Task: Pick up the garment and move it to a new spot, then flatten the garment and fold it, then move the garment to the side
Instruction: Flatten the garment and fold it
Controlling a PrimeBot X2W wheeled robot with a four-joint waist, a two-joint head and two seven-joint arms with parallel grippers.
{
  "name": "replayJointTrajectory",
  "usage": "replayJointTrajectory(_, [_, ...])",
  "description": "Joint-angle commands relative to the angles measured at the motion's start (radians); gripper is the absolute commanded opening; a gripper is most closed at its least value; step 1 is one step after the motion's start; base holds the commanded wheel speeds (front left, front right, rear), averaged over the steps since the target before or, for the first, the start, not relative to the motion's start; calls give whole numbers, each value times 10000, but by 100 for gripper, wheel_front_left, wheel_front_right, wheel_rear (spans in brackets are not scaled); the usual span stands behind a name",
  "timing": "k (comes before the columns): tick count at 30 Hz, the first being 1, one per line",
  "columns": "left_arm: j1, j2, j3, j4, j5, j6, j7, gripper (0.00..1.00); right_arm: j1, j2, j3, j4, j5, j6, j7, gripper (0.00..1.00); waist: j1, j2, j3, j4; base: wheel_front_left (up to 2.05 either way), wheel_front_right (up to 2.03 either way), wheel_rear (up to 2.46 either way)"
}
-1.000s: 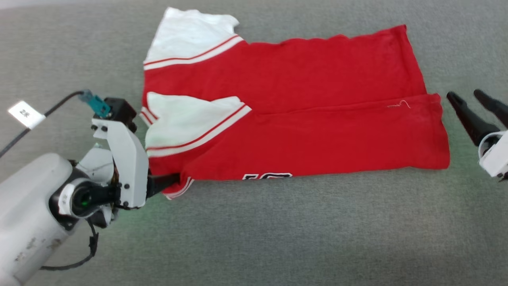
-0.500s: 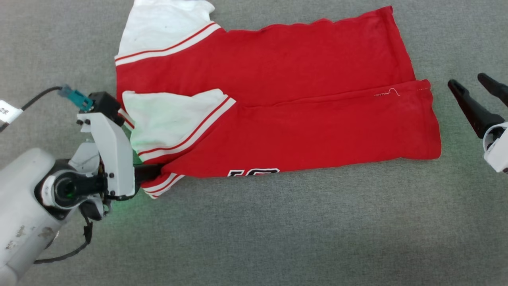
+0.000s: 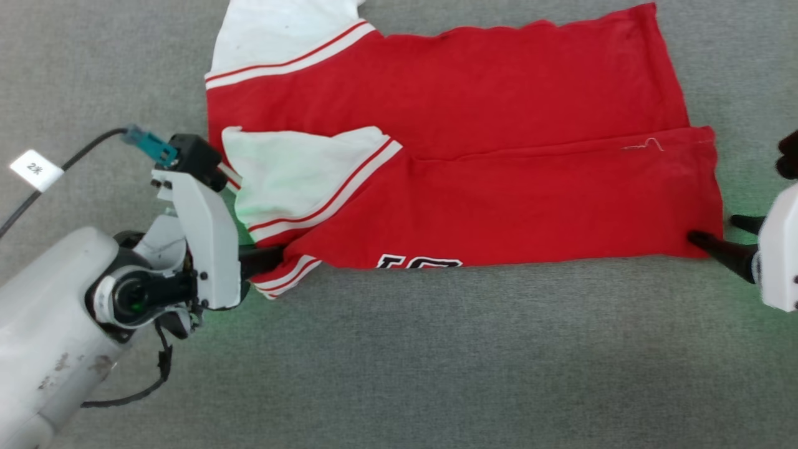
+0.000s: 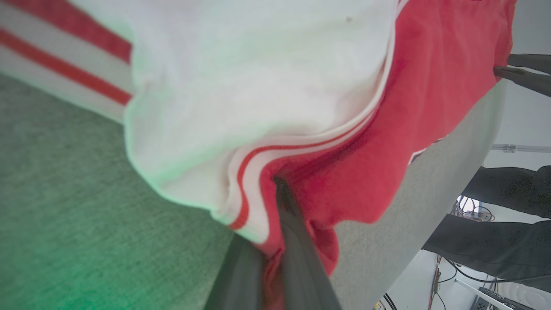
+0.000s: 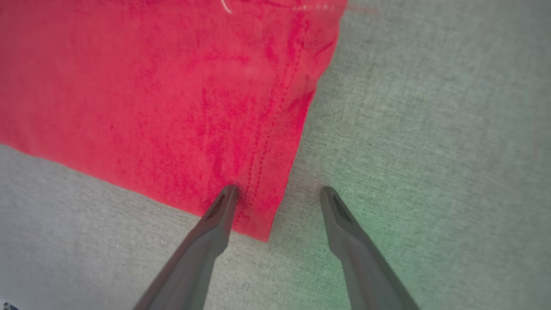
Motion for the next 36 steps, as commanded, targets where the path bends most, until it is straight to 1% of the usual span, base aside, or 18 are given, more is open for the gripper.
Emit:
replayJointTrajectory(1, [188,-265,-228,78,107,-13,-9,0,-95,148,14,109,-112,-16,104,100,0,-1,78,91,0,0,0])
replayJointTrajectory(2, [172,-301,-258,87,171,-27,-32,0,-148,244,31,265,-137,-16,235,100,0,-1,90,133,0,0,0])
replayJointTrajectory(3, [169,-339,-284,112,223,-32,-52,0,-195,308,78,389,-180,-16,345,59,0,-1,91,185,0,0,0])
replayJointTrajectory(5, [166,-406,-316,199,293,-82,-124,0,-218,409,164,509,-233,-16,406,0,0,-1,56,263,0,0,0])
replayJointTrajectory(7, [212,-464,-292,286,331,-149,-229,0,-176,472,176,493,-154,-14,377,0,0,-1,-17,309,0,0,0])
replayJointTrajectory(11, [413,-338,-255,415,335,-289,-398,0,73,249,-19,291,-112,-16,124,0,0,-1,-274,339,0,0,0])
replayJointTrajectory(17, [830,344,-76,-28,202,-377,-670,0,867,-104,-260,-445,-107,-16,-113,0,0,-1,-720,311,0,0,0])
replayJointTrajectory(21, [1253,980,20,-677,104,-342,-805,0,1619,-293,-536,-1136,-37,-16,-65,0,0,-1,-889,303,0,0,0])
replayJointTrajectory(25, [1717,1518,-25,-1447,95,-182,-925,0,2459,-354,-956,-1787,-62,-16,16,0,0,-1,-935,322,0,0,0])
replayJointTrajectory(27, [1906,1701,-54,-1789,106,-81,-977,0,2886,-305,-1248,-2073,-129,-16,45,0,0,-1,-936,350,0,0,0])
replayJointTrajectory(30, [2066,1794,-39,-2092,74,33,-1094,0,3491,-160,-1674,-2485,-223,-16,42,0,0,-1,-946,390,0,0,0])
replayJointTrajectory(31, [2090,1820,-9,-2161,104,46,-1192,0,3655,-111,-1768,-2636,-239,-16,56,2,0,-1,-953,392,0,0,0])
replayJointTrajectory(32, [2112,1838,37,-2205,171,93,-1315,24,3753,-48,-1890,-2811,-282,-16,-43,39,0,-1,-966,392,0,0,0])
replayJointTrajectory(33, [2170,1841,64,-2229,170,124,-1421,44,3832,41,-2080,-2947,-376,-16,-188,100,0,-1,-980,386,0,0,0])
replayJointTrajectory(34, [2238,1865,77,-2294,143,137,-1492,75,3932,145,-2272,-3036,-480,-16,-337,100,0,-1,-997,379,0,0,0])
replayJointTrajectory(35, [2267,1917,151,-2351,169,178,-1646,100,4018,268,-2458,-3104,-588,-16,-471,100,0,-1,-1017,373,0,0,0])
replayJointTrajectory(36, [2298,1973,233,-2409,126,234,-1785,100,4093,412,-2644,-3170,-692,-16,-597,100,0,-1,-1038,365,0,0,0])
